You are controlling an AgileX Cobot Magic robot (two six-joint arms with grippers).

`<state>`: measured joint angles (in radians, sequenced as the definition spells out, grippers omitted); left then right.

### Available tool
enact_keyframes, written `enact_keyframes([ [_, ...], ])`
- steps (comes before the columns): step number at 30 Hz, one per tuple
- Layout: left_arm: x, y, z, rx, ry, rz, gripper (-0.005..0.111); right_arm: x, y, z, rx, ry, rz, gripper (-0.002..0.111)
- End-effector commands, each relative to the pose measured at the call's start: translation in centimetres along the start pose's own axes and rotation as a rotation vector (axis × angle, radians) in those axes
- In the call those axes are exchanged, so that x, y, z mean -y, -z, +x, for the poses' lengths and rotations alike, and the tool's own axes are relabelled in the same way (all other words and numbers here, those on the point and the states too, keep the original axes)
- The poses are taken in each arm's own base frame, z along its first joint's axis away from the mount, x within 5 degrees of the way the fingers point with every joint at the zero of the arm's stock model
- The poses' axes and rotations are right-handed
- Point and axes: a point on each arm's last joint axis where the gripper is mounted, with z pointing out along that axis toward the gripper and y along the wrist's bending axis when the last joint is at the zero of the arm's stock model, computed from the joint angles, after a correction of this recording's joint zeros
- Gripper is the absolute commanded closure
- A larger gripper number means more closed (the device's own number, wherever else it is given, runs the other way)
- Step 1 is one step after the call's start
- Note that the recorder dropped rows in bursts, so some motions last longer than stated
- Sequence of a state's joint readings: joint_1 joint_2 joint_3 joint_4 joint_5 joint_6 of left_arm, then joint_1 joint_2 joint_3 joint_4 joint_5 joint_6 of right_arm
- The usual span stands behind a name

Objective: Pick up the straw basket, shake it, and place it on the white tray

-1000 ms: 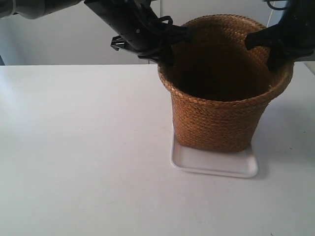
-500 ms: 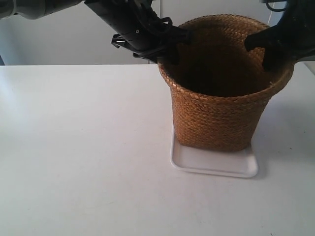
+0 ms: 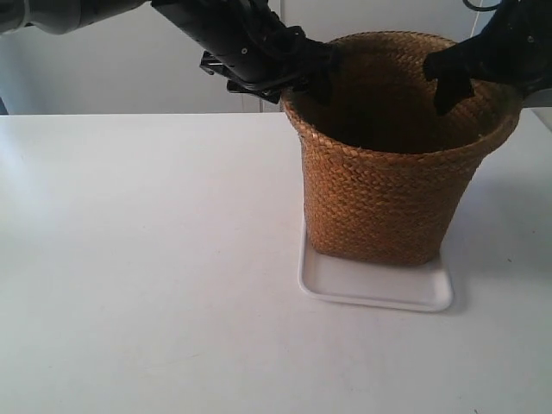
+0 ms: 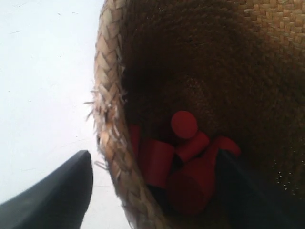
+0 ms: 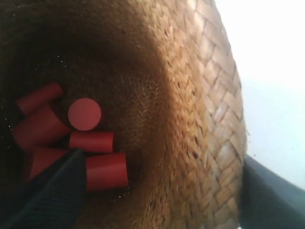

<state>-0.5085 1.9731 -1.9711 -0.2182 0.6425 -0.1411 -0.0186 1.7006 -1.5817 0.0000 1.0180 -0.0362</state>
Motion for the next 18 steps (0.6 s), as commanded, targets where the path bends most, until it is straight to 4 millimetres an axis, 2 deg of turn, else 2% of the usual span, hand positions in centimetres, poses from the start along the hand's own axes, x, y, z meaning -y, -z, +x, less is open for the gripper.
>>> enact_keyframes([
  [1, 0.4, 0.6, -0.3, 0.015, -0.013, 0.006, 0.029, 0.2, 0.3, -0.2, 0.023, 0.018, 0.014, 0.032],
  [5, 0.3, 1.2, -0.6, 0.034, -0.013, 0.005, 0.029, 0.2, 1.7, -0.4, 0.086, 0.022, 0.023, 0.032],
  [10, 0.7, 2.6, -1.0, 0.062, -0.019, 0.010, 0.029, 0.3, 4.7, -0.5, 0.181, 0.025, 0.034, 0.032],
  [18, 1.0, 7.5, -2.1, 0.152, -0.101, -0.063, 0.029, 0.3, 8.0, -0.1, 0.266, 0.025, 0.038, 0.032],
])
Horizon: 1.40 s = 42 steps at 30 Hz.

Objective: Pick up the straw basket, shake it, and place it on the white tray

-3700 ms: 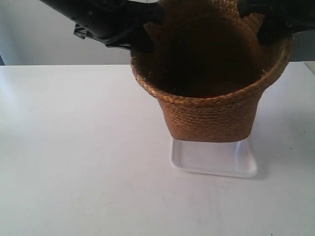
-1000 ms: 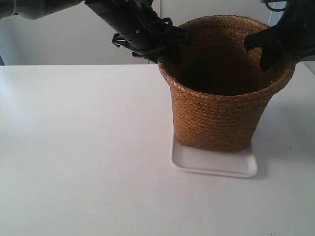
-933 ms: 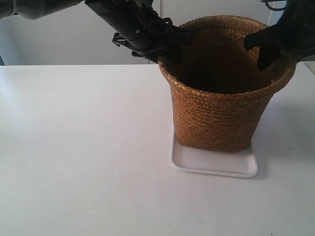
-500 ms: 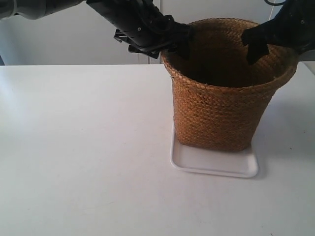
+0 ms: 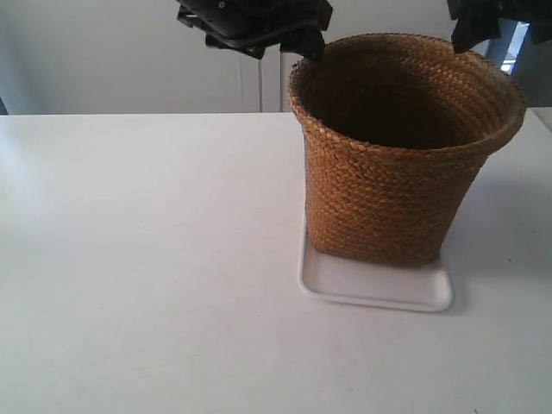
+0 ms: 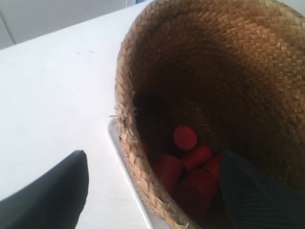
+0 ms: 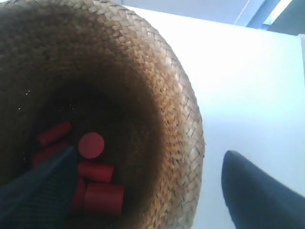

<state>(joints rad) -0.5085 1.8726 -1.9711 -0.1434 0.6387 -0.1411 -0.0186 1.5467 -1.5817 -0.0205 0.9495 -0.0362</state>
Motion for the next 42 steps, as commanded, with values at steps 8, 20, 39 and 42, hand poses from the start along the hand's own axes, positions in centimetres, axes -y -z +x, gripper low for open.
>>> enact_keyframes([
  [8, 0.0, 7.6, -1.8, 0.100, -0.118, -0.111, 0.052, 0.1, 3.8, -0.3, 0.102, 0.010, 0.008, 0.032],
  [20, 0.9, 16.3, 1.2, -0.034, -0.177, -0.141, 0.107, -2.4, 11.7, 1.8, 0.307, -0.027, -0.277, 0.108],
  [39, 1.5, 26.8, 18.5, 0.361, -0.244, -0.014, 0.107, -3.0, 13.0, 18.0, 0.582, -0.053, -0.260, 0.108],
  [42, 0.9, 25.4, 21.0, 0.321, -0.240, -0.019, 0.107, -3.3, 12.0, 19.9, 0.555, -0.016, -0.276, 0.108],
])
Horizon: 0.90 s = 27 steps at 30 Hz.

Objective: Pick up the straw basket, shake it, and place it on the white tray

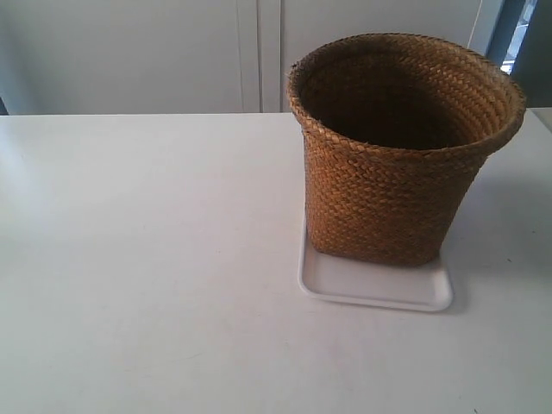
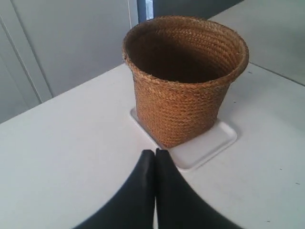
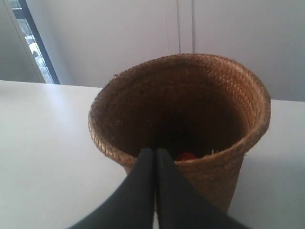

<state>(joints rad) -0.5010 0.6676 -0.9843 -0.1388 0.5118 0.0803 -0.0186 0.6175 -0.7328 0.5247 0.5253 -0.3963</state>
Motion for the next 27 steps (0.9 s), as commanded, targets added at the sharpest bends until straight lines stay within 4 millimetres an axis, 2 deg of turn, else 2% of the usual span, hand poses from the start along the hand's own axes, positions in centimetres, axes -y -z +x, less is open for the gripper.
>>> enact_keyframes([
  [1, 0.2, -0.5, 4.1, -0.035, 0.013, -0.001, 0.107, 0.0, 0.0, 2.9, -0.018, 0.041, -0.023, 0.108],
  [6, 0.2, -2.8, 9.7, -0.144, 0.039, -0.008, 0.107, -0.3, 0.3, 5.9, -0.069, 0.052, -0.070, 0.108],
  [8, 0.2, -3.2, 10.9, -0.176, 0.051, -0.009, 0.107, -0.3, 0.2, 6.4, -0.077, 0.036, -0.070, 0.108],
  [27, 0.2, -3.2, 11.3, -0.198, 0.057, -0.005, 0.107, -0.3, 0.3, 6.4, -0.080, 0.037, -0.072, 0.108],
])
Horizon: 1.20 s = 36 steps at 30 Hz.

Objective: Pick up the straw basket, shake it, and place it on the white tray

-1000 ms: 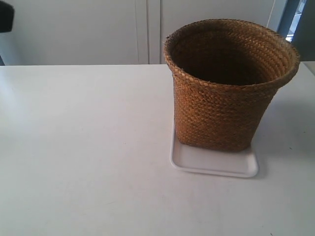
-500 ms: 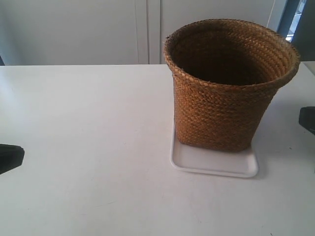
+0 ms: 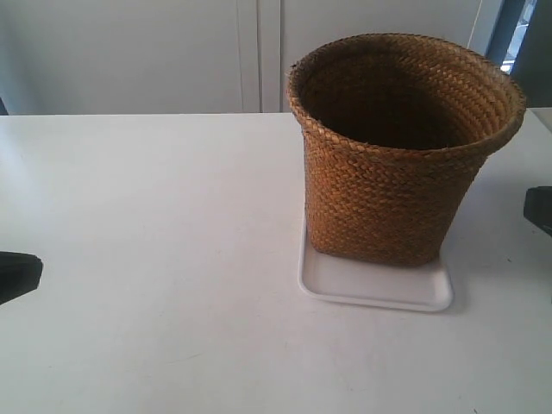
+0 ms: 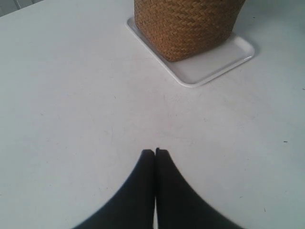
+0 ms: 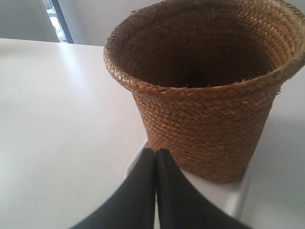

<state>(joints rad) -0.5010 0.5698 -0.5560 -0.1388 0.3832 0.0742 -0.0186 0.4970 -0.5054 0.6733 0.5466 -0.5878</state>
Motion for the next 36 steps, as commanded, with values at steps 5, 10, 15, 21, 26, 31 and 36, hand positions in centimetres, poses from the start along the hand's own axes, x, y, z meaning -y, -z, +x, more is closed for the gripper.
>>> enact_keyframes([
  [5, 0.1, 0.1, 0.2, 0.007, 0.010, 0.006, 0.107, 0.0, 0.0, 0.1, 0.004, 0.004, 0.001, 0.108],
  [10, -0.1, 1.4, 0.2, 0.064, -0.056, -0.029, 0.107, 0.0, 0.0, 0.2, 0.003, 0.004, 0.000, 0.108],
  [15, -0.5, 3.6, 0.5, 0.159, 0.018, -0.123, 0.107, 0.0, 0.0, 0.2, 0.003, 0.004, 0.000, 0.108],
  [21, -1.8, 3.6, 4.0, 0.369, 0.072, -0.361, 0.107, 0.0, 0.0, 0.2, 0.003, 0.004, 0.000, 0.108],
  [26, -2.8, 2.2, 7.7, 0.515, 0.104, -0.512, 0.107, 0.0, 0.0, 0.2, 0.003, 0.004, 0.000, 0.108],
  [31, -3.0, 0.8, 11.6, 0.506, 0.129, -0.597, 0.107, 0.0, 0.0, 0.2, 0.003, 0.004, 0.000, 0.108],
  [36, -3.0, 0.5, 12.1, 0.446, 0.152, -0.600, 0.107, 0.0, 0.0, 0.1, 0.006, 0.004, 0.002, 0.108],
])
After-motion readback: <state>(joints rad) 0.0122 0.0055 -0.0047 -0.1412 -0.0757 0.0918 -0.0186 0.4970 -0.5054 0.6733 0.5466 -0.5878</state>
